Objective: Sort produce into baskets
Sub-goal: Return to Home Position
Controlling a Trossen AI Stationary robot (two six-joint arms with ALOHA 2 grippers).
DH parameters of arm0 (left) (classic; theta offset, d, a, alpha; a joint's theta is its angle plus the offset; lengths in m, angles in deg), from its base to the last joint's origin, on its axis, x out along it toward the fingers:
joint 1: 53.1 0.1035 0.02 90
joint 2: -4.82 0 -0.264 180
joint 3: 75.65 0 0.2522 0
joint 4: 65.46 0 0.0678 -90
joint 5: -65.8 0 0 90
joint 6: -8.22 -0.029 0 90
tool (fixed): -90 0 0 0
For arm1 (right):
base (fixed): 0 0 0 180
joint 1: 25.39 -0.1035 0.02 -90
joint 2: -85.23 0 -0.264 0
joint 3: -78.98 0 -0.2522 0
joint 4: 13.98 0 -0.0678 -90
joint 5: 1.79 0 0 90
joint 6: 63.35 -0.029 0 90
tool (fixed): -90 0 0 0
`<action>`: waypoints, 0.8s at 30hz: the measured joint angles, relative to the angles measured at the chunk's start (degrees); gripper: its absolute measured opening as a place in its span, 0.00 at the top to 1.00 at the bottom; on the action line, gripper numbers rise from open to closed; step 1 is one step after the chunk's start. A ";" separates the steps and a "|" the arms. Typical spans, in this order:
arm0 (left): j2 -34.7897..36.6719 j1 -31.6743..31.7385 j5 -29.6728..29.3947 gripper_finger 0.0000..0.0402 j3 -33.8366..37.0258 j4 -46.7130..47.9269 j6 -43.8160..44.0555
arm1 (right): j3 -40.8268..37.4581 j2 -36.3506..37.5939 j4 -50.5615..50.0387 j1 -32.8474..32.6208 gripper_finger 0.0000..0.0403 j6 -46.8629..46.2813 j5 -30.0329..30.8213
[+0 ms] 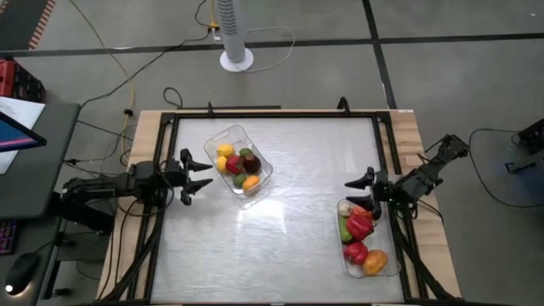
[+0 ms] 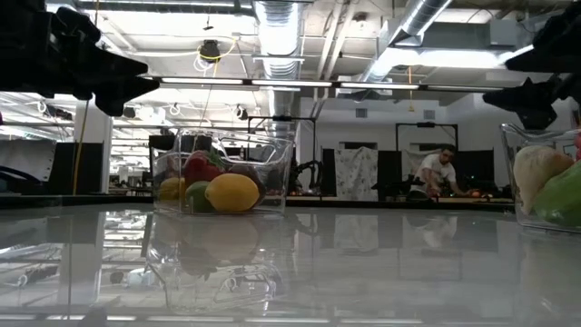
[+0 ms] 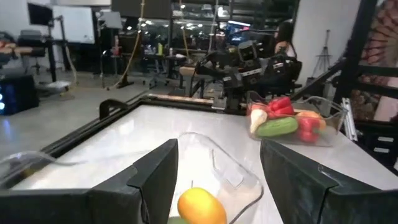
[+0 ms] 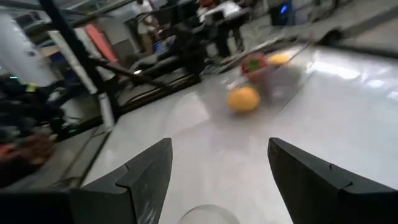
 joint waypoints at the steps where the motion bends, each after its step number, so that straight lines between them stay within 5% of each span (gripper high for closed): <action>1: 0.02 0.00 0.51 0.47 0.02 -0.44 -0.61 | 0.00 0.94 0.00 0.86 0.28 1.92 0.00; 5: 0.07 0.00 1.17 0.47 -0.14 -2.67 -3.92 | 0.17 3.05 0.20 5.20 0.28 7.63 -1.58; 24: 0.00 0.00 0.47 0.47 -0.11 -7.09 -13.71 | 0.84 3.13 6.55 28.12 0.28 15.20 -33.86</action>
